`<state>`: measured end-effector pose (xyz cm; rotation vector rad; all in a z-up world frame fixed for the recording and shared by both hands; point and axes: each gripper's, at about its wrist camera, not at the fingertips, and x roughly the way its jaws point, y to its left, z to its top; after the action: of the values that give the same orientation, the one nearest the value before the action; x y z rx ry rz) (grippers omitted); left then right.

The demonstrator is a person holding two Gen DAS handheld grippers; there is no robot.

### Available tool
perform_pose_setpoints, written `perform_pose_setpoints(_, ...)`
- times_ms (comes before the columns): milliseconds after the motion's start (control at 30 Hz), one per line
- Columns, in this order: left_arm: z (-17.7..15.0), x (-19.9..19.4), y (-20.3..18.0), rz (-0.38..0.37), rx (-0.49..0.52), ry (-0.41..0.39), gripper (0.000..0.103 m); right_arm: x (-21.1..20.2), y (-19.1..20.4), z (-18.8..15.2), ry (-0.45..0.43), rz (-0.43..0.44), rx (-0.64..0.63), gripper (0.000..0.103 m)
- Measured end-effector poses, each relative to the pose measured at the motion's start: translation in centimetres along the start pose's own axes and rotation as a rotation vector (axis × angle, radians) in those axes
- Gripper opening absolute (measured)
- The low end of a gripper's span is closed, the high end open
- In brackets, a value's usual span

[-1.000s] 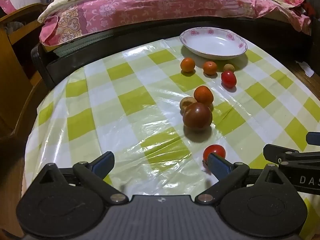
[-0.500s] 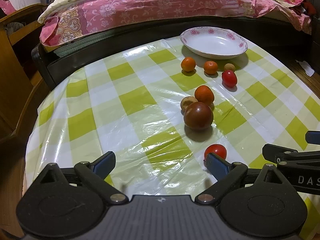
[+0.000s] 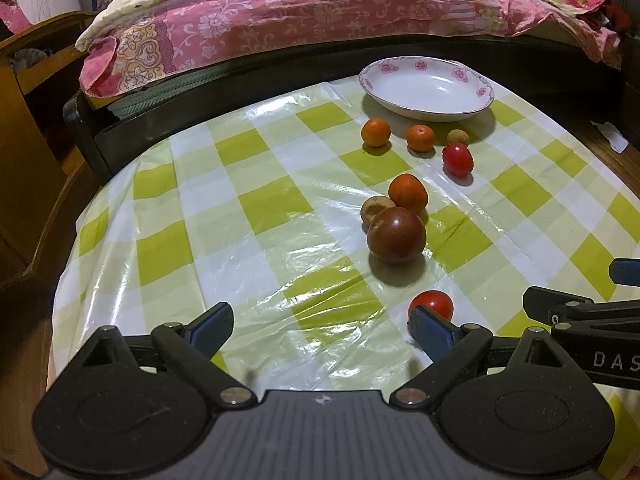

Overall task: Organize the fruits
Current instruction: 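Move both tools toward the fruits on the tablecloth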

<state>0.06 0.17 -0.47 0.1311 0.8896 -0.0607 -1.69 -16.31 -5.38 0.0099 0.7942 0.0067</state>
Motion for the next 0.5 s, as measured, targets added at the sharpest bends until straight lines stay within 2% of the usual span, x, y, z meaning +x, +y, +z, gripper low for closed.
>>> perform_pose_setpoints(500,-0.20,-0.06,0.29,0.008,0.005,-0.006,0.100,0.05,0.48,0.08,0.008,0.009,-0.007,0.087)
